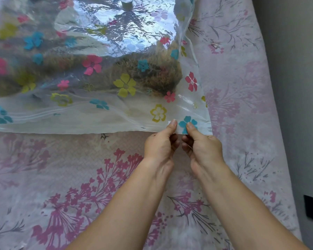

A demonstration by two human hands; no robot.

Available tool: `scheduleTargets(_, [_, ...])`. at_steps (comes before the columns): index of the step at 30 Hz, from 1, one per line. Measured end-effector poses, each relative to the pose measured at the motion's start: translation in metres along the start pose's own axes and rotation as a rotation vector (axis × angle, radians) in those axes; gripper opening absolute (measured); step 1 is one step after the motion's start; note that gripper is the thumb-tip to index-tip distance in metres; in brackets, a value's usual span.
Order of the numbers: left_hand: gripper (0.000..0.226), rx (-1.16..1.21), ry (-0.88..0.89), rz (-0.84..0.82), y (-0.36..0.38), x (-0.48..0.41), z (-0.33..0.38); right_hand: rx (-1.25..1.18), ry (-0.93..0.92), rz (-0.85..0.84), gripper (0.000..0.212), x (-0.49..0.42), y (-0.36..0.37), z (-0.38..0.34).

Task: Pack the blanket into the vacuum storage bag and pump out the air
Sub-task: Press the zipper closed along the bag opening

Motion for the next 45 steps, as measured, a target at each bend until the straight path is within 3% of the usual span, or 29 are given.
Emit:
scheduleTargets(17, [0.018, 0.076, 0.086, 0.118, -0.031, -0.006, 0.029, -0.036, -0.008, 0.041, 0.007, -0.011, -0.014, -0.013])
scheduleTargets(22, [0.021, 0.129, 0.035, 0.097, -0.021, 0.001, 0.015, -0.093, -0.025, 0.098, 0.007, -0.020, -0.028, -0.022])
scheduleTargets(25, [0.018, 0.149, 0.011, 0.082, -0.015, 0.002, 0.010, -0.175, 0.021, 0.042, 0.016, -0.018, -0.020, -0.011])
scheduleTargets(30, [0.022, 0.106, 0.012, 0.070, -0.014, -0.002, 0.012, -0.132, 0.076, -0.127, 0.012, 0.001, 0.029, 0.014])
scheduleTargets(45, [0.026, 0.154, 0.019, 0.105, -0.019, 0.007, 0.015, -0.032, -0.012, -0.082, 0.025, 0.011, 0.043, 0.018])
Point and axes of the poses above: each hand's wrist, its own x-axis away from the middle knuckle, its own y-axis out of the palm, z = x × y, the point moved 7 cm from there along -x, towards the middle knuckle, and after that the axes turned 4 degrees about z, right-handed, at the moved point
